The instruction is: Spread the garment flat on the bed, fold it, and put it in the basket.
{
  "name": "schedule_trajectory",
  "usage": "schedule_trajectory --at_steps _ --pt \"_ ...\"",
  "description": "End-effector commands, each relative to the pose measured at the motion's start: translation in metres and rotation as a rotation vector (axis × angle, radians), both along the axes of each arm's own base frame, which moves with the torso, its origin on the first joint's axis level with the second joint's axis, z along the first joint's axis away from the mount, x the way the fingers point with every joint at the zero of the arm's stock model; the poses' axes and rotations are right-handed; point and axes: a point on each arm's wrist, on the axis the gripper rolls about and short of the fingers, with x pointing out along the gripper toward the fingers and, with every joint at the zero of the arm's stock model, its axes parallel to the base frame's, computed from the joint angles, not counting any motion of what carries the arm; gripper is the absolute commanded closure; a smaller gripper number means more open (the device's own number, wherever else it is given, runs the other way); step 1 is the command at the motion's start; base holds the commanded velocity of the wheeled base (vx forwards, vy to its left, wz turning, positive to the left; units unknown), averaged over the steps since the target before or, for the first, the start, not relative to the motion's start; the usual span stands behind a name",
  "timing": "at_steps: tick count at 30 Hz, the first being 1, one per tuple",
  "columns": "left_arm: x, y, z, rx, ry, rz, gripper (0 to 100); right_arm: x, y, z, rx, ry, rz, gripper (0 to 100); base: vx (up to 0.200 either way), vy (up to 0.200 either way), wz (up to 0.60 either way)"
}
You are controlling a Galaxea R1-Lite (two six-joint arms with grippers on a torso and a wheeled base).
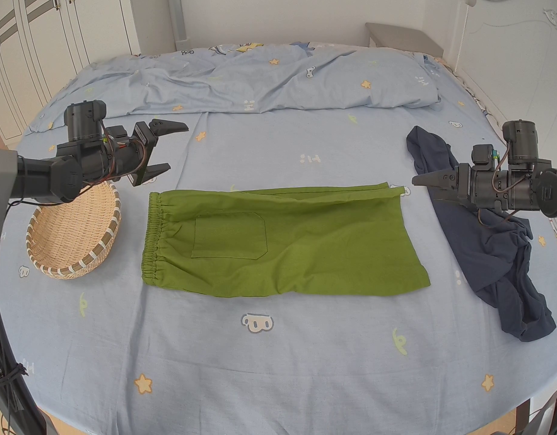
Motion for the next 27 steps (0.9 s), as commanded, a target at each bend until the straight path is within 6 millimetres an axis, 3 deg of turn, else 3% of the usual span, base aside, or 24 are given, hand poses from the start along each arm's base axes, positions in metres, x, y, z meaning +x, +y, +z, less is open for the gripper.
schedule_trajectory --at_steps 1,6,8,10,14,17,19,27 --pt "-0.057 -0.01 0.04 -0.007 -0.094 -0.029 0 -0.042 -0.002 0.001 0.024 -0.065 0.003 0 0.0 0.0 0.0" --pt "-0.086 -0.045 0.018 0.02 -0.04 -0.206 0 -0.044 -0.003 0.0 0.041 -0.122 -0.005 0 0.0 0.0 0.0" --pt "-0.093 -0.062 -0.006 0.081 -0.005 -0.281 0 -0.046 -0.003 0.001 0.043 -0.125 -0.009 0 0.0 0.0 0.0" --pt "-0.096 -0.071 -0.018 0.127 -0.006 -0.314 0 -0.047 -0.004 0.002 0.045 -0.13 -0.009 0 0.0 0.0 0.0" --pt "-0.082 -0.088 -0.048 0.167 0.048 -0.329 0 -0.049 -0.005 0.002 0.043 -0.131 -0.012 0 0.0 0.0 0.0" --pt "-0.08 -0.09 -0.052 0.171 0.057 -0.326 0 -0.049 -0.005 0.002 0.043 -0.131 -0.012 0 0.0 0.0 0.0" --pt "-0.064 -0.094 -0.064 0.181 0.074 -0.309 0 -0.05 -0.005 0.003 0.044 -0.136 -0.012 0 0.0 0.0 0.0" --pt "-0.025 -0.092 -0.072 0.168 0.052 -0.25 0 -0.051 -0.004 0.003 0.042 -0.137 -0.011 0 0.0 0.0 0.0"
